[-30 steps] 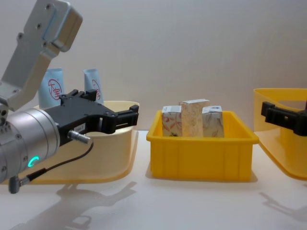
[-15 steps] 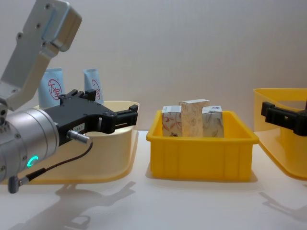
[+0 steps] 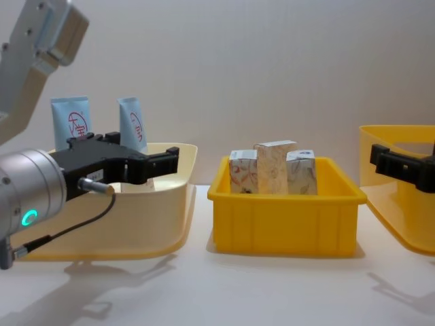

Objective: Bimanual collaborative sorting of washing and personal care products

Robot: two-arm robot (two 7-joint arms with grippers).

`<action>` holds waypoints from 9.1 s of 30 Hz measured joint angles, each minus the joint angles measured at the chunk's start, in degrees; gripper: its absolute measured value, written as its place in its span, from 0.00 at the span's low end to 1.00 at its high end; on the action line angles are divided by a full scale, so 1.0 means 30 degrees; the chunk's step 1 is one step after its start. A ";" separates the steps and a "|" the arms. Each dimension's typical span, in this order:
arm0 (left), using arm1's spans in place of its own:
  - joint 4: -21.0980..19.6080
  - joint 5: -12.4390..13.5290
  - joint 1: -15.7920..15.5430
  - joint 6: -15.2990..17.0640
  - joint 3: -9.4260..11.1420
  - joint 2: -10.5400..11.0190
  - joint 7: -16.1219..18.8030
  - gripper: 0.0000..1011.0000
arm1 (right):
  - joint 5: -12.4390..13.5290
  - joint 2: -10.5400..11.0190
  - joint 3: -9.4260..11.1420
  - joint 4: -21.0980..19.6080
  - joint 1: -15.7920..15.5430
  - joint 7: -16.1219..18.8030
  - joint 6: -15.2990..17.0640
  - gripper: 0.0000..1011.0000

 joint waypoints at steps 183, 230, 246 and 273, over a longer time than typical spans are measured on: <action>0.5815 -0.6722 -0.5977 -0.2451 0.0719 -0.2879 -1.2611 0.24 | -0.0001 0.0001 0.0000 0.0000 -0.0001 0.0000 0.0000 0.99; 0.5957 -0.6462 -0.6066 -0.2881 0.0885 -0.2847 -1.2377 0.25 | -0.2180 -0.1288 -0.2495 -0.0305 0.2219 0.1026 0.1263 0.99; 0.5954 -0.6466 -0.6064 -0.2883 0.0884 -0.2845 -1.2379 0.25 | -0.3226 -0.2234 -0.2999 0.0721 0.3303 0.0637 0.1369 0.99; 0.5954 -0.6466 -0.6064 -0.2879 0.0885 -0.2847 -1.2383 0.25 | -0.4476 -0.3418 -0.3592 0.2985 0.5087 0.0618 0.1138 0.99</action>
